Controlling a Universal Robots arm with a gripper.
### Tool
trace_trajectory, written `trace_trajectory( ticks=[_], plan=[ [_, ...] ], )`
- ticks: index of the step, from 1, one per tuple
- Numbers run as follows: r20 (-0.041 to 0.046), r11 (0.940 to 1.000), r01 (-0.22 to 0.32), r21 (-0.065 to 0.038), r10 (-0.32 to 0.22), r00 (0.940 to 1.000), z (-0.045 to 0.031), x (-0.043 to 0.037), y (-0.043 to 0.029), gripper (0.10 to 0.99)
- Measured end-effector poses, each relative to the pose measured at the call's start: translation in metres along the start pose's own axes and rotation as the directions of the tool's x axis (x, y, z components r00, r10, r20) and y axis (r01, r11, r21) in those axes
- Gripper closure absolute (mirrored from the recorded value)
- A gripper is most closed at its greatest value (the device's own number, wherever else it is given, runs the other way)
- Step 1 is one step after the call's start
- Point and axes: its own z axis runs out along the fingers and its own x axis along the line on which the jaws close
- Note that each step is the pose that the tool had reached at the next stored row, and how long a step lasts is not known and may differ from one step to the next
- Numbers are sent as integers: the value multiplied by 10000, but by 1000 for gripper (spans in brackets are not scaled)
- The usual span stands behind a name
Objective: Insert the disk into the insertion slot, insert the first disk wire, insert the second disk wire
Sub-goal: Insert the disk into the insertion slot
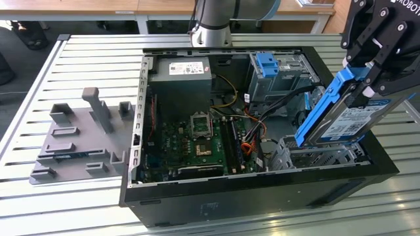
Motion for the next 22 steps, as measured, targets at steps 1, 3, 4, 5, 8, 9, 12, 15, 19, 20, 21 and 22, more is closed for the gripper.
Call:
trace_trajectory(
  ticks=[1,3,4,5,8,9,12,15,19,20,21,22],
  plan=[
    [1,10000,-1,0,1,10000,3,0,0,722],
    [1,10000,-4,0,4,10000,9,0,1,722],
    [1,10000,-7,0,7,10000,11,1,3,722],
    [2,10000,-6,0,6,10000,13,1,3,722],
    [4,10000,-4,1,4,10000,20,0,3,722],
    [4,10000,-4,1,4,10000,22,0,4,722],
    [7,10000,-6,2,6,10000,29,1,9,722],
    [13,10000,-6,8,6,10000,35,-1,17,722],
    [18,10000,-5,19,5,10000,50,-7,24,722],
    [17,10000,-6,22,6,10000,54,-10,25,722],
    [18,10000,-6,23,6,10000,60,-13,26,722],
    [19,10000,-7,25,6,10000,65,-17,26,722]
  ],
)
